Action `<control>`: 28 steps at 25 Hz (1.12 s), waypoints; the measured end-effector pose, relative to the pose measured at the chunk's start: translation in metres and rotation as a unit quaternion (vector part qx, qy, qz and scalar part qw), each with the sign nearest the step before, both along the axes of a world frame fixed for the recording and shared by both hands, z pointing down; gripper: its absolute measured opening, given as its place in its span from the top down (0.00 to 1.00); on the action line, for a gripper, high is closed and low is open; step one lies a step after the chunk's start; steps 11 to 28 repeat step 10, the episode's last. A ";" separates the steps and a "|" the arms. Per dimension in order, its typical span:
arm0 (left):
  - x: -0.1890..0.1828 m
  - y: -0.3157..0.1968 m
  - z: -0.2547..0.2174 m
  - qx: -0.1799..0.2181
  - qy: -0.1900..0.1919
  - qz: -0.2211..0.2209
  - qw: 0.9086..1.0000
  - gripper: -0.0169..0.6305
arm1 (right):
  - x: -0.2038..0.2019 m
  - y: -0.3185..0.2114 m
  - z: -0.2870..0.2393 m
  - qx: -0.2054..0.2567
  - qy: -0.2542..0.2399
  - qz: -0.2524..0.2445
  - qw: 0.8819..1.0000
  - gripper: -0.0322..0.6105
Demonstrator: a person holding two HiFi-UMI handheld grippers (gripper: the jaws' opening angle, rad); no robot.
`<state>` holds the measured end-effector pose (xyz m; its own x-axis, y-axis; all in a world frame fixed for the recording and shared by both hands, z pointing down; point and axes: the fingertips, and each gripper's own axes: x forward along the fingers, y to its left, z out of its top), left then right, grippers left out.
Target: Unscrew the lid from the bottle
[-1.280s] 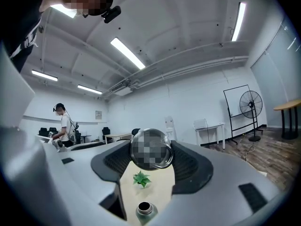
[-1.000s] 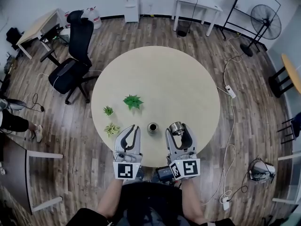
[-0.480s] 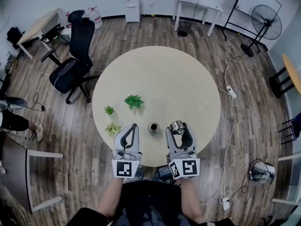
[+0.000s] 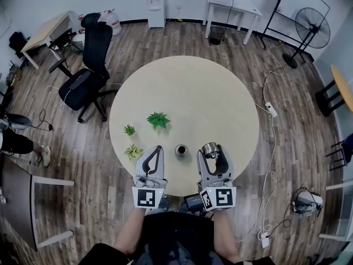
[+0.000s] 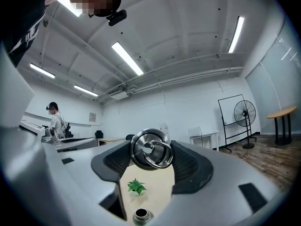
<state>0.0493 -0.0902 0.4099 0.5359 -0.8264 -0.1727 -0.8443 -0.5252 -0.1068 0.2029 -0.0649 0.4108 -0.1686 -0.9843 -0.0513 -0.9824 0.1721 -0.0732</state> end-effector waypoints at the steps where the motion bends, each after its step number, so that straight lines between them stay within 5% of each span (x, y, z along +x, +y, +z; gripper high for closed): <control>1: 0.000 0.000 0.000 0.000 0.001 0.001 1.000 0.97 | 0.000 0.000 -0.001 0.000 0.001 0.000 1.000 0.54; 28: -0.002 0.004 0.000 -0.002 -0.003 0.001 1.000 0.97 | -0.003 0.003 -0.001 -0.001 0.012 -0.002 1.000 0.54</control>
